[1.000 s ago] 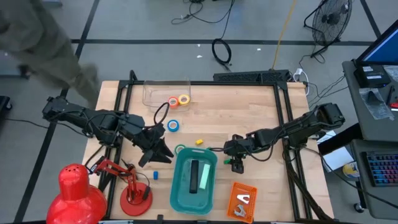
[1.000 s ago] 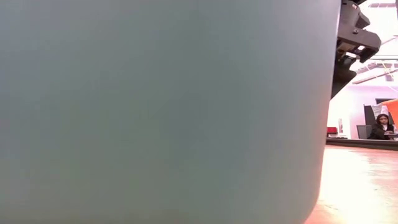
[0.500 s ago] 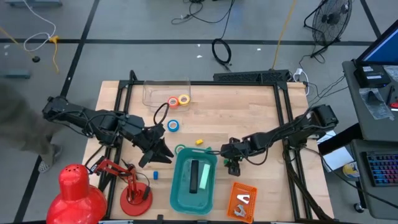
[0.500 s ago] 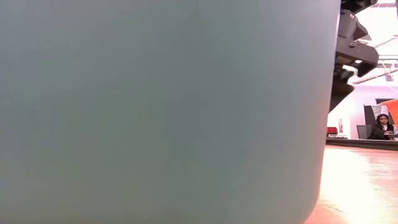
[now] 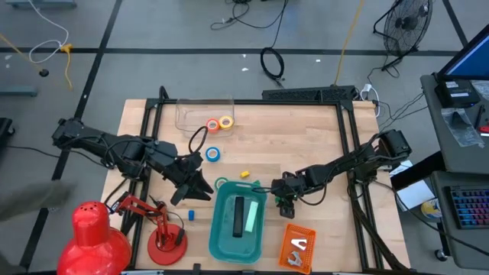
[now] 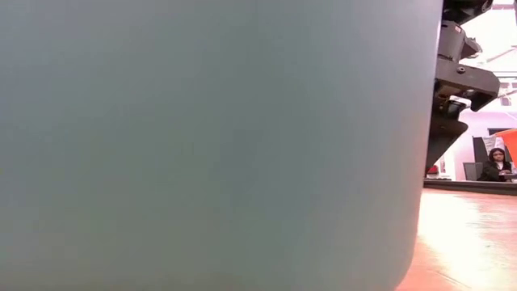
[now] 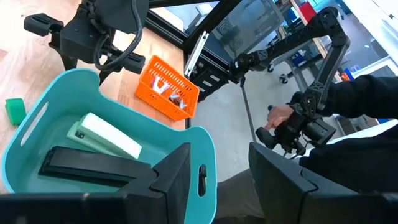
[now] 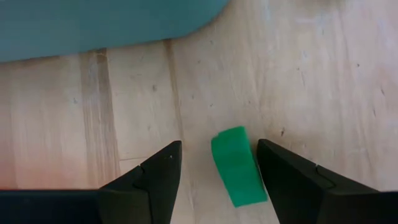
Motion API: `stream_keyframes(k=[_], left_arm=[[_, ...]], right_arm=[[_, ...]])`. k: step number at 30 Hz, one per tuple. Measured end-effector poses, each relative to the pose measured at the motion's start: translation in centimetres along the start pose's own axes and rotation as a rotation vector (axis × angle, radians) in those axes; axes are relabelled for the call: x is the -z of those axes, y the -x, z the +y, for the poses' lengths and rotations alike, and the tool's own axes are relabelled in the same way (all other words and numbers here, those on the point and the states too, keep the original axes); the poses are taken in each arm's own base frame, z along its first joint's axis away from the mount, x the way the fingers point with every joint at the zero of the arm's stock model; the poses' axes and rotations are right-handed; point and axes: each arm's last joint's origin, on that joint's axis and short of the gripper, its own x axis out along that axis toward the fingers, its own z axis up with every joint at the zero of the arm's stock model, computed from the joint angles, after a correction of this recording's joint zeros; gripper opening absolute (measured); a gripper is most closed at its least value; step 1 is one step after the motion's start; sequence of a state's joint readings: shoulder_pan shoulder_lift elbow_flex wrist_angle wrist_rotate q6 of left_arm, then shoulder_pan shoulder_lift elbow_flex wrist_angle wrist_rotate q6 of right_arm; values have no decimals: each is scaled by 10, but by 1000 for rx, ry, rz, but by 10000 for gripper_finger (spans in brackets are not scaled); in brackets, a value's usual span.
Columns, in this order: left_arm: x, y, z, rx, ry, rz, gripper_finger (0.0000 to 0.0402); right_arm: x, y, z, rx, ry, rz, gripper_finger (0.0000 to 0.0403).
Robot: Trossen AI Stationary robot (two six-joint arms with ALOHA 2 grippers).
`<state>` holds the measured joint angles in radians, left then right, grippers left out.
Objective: Pick and place Stapler, Stapler remover, tape
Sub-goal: Put the right green stapler into the green bin
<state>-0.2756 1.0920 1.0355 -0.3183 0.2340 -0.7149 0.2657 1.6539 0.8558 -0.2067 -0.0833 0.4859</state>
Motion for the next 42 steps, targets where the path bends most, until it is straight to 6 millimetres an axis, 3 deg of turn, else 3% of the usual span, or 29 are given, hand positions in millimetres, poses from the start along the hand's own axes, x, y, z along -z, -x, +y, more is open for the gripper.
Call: stream_keyframes(k=[13,21,27,36,42], left_arm=[[0,0,0,0,-4,0,163],[0,0,0,-6,-14,-6,163],[-1,0,0,-4,-27,-10,163],[-1,0,0,-16,-44,-21,163],[-1,0,0,-15,-51,-21,163]], right_arm=[[1,0,-1,8,-76,9,65],[0,6,-1,4,-193,3,65],[-5,37,-2,94,-230,23,70],[-67,108,21,-3,-260,-218,68],[-103,116,43,-65,-264,-272,68]])
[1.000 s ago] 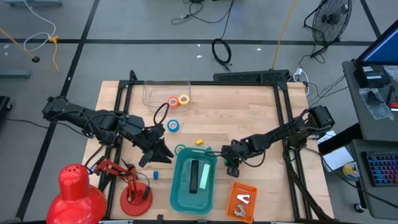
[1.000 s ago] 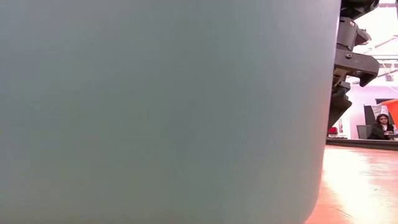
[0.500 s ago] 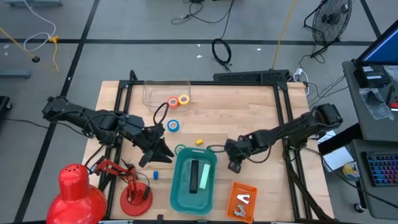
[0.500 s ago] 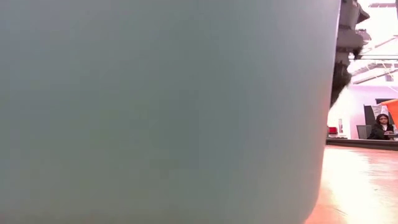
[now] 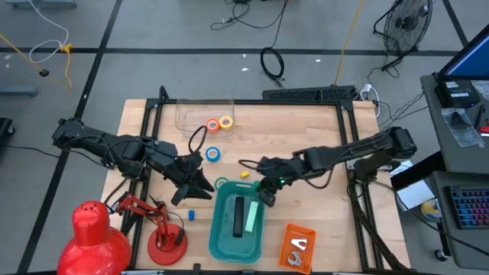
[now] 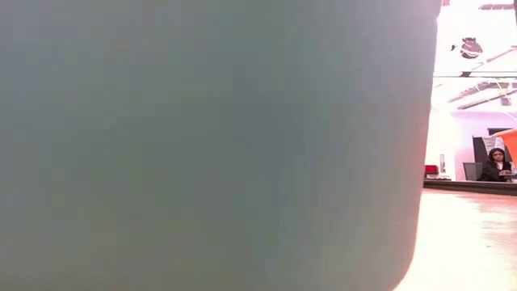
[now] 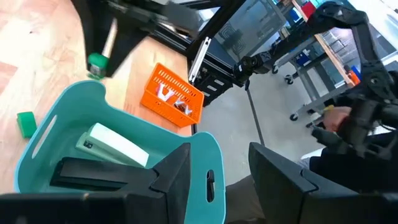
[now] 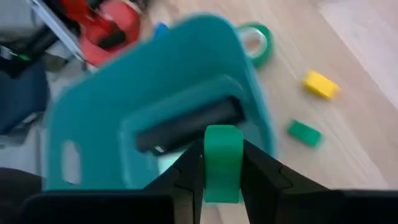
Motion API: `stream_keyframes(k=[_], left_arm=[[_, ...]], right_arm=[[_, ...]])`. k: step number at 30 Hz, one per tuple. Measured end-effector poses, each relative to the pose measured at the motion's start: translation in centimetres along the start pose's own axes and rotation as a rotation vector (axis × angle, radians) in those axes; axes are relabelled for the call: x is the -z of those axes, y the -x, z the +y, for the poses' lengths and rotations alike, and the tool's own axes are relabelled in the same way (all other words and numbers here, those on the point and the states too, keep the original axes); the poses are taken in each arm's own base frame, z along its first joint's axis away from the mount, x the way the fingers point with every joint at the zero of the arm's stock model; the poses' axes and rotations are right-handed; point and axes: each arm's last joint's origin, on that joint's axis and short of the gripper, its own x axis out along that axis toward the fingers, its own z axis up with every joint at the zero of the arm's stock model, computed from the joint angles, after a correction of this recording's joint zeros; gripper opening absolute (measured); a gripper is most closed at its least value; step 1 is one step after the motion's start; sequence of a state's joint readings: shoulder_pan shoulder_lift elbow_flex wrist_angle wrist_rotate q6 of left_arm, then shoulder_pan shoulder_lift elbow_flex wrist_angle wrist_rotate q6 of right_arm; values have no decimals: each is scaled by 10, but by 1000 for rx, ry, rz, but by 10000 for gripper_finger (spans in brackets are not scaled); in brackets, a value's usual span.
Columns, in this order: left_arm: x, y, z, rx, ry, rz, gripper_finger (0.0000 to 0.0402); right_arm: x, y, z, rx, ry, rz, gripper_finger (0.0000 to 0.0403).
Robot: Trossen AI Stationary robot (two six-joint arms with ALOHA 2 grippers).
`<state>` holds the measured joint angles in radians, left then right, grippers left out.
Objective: Pick and place Stapler, Stapler remover, tape
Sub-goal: Put the right green stapler into the green bin
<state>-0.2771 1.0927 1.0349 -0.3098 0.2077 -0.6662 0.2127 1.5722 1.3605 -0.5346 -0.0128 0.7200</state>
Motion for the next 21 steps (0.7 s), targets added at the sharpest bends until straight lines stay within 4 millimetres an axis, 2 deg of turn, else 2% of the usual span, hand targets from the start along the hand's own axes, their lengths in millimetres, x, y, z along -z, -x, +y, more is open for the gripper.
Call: stream_keyframes(k=[3,7,12,16,21], left_arm=[[0,0,0,0,-1,0,163],[0,0,0,-1,0,1,163],[0,0,0,-3,0,4,163],[1,0,0,-4,1,9,163],[3,0,-2,3,-3,19,163]], right_arm=[[-11,-12,13,-54,6,18,67],[-14,-42,22,-83,18,105,68],[-18,-69,30,-137,58,163,68],[-21,-89,33,-181,106,190,68],[-19,-105,25,-207,219,261,69]])
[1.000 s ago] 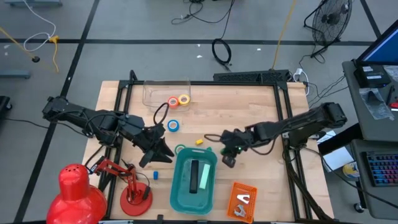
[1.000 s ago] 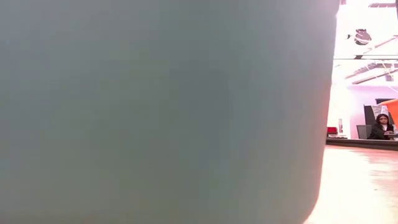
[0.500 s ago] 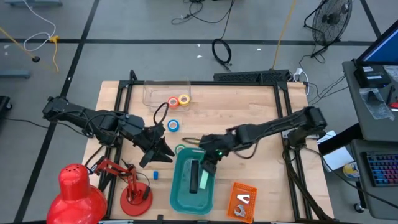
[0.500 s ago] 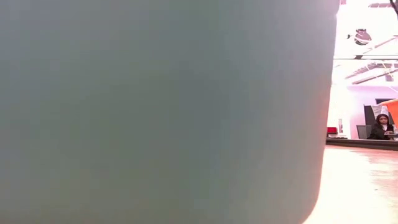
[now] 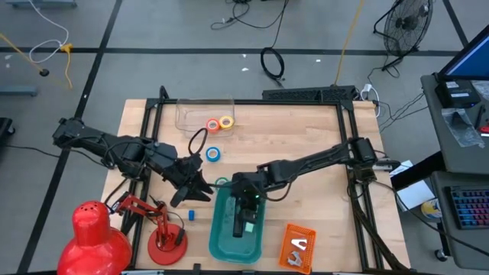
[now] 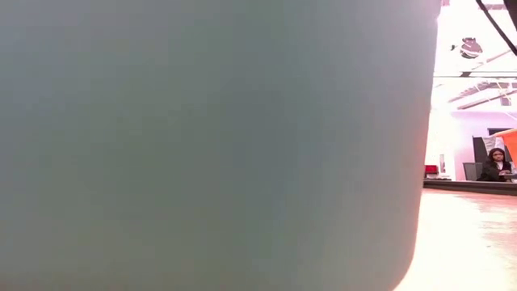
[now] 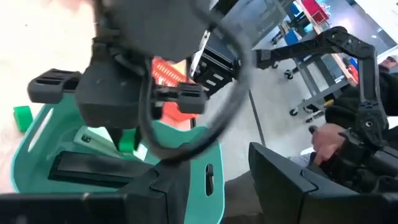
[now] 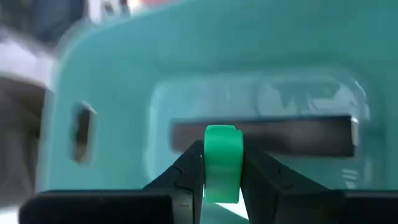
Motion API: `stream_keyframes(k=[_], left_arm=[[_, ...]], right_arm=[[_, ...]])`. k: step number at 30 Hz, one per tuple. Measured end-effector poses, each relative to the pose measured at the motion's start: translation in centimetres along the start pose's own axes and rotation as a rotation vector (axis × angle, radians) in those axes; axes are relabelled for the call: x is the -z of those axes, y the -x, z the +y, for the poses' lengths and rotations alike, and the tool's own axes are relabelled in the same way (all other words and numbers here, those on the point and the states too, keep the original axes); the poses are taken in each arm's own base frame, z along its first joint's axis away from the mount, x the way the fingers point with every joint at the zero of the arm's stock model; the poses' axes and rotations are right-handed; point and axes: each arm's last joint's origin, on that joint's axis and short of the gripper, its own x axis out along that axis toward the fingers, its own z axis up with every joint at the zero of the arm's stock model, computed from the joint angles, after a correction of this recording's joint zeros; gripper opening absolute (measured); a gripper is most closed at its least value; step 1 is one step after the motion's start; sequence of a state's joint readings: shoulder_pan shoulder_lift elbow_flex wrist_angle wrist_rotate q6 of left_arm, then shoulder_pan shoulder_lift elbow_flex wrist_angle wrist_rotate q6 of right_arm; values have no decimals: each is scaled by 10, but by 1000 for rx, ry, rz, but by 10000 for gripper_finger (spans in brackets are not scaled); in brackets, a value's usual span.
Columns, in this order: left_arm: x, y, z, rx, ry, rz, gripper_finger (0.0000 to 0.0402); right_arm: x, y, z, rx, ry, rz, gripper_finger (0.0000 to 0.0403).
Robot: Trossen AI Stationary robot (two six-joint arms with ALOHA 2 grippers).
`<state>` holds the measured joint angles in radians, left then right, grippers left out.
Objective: Pick and place Stapler, Stapler remover, tape
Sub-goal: Put the right green stapler into the green bin
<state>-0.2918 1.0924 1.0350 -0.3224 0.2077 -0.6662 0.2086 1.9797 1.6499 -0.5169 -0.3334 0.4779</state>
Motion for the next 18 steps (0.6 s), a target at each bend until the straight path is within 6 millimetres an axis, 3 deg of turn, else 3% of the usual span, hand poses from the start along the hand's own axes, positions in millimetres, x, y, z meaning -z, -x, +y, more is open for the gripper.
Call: stream_keyframes(k=[9,18], left_arm=[[2,0,-2,-7,8,-1,163],[3,0,0,-26,19,11,163]], right_arm=[[10,4,-16,56,239,148,69],[14,1,-11,131,414,148,69]])
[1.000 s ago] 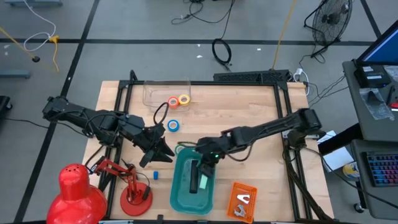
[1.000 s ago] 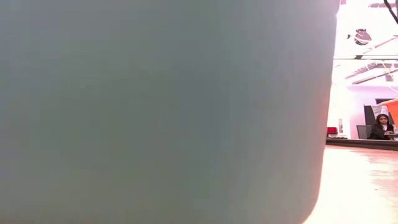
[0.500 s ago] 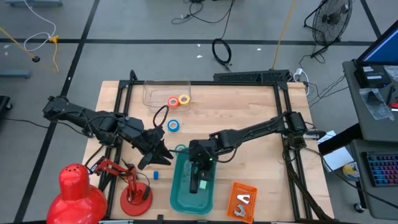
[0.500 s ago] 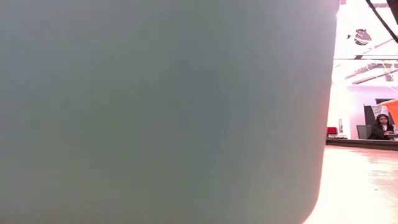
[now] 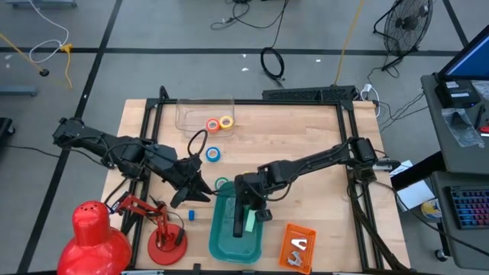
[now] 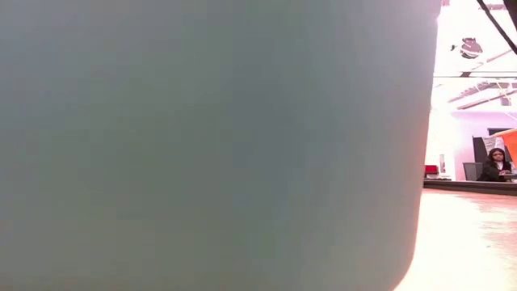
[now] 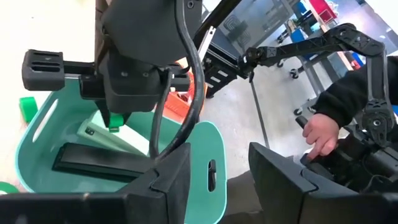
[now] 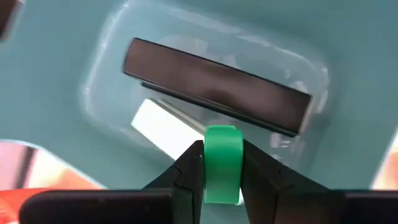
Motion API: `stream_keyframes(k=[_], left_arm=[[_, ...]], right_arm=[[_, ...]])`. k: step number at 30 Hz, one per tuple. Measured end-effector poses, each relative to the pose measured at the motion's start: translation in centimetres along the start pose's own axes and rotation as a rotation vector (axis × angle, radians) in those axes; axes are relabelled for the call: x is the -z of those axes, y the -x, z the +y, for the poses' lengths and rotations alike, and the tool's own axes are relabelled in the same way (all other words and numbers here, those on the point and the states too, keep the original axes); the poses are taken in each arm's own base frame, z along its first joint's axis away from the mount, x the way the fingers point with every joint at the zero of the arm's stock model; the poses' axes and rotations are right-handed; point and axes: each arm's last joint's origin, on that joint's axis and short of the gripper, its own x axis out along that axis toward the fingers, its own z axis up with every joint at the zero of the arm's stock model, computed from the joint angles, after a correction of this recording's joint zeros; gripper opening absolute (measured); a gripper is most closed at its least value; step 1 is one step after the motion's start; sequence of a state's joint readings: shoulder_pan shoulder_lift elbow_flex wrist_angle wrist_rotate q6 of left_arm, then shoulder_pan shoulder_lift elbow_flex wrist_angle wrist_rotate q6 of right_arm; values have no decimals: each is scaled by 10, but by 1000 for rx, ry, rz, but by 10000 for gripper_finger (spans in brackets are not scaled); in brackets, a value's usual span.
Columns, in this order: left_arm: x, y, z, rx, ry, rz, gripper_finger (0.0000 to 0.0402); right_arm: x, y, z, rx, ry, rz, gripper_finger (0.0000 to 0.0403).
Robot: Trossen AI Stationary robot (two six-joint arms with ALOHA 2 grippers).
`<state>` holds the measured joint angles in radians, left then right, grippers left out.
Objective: Pick and place Stapler, Stapler remover, tape
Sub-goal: Put the right green stapler into the green bin
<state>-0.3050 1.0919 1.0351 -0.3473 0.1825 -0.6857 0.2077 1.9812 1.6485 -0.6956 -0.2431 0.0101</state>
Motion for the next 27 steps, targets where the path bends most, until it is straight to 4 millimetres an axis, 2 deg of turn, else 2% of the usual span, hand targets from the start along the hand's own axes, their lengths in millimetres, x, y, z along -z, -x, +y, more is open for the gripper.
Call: stream_keyframes(k=[16,20,27], left_arm=[[1,0,-1,-10,45,-6,163],[5,-1,-5,-23,47,-16,163],[8,-2,-10,-35,46,-26,163]], right_arm=[[3,-1,1,97,284,43,70],[0,-1,-1,166,317,22,70],[-2,-1,-1,162,338,5,70]])
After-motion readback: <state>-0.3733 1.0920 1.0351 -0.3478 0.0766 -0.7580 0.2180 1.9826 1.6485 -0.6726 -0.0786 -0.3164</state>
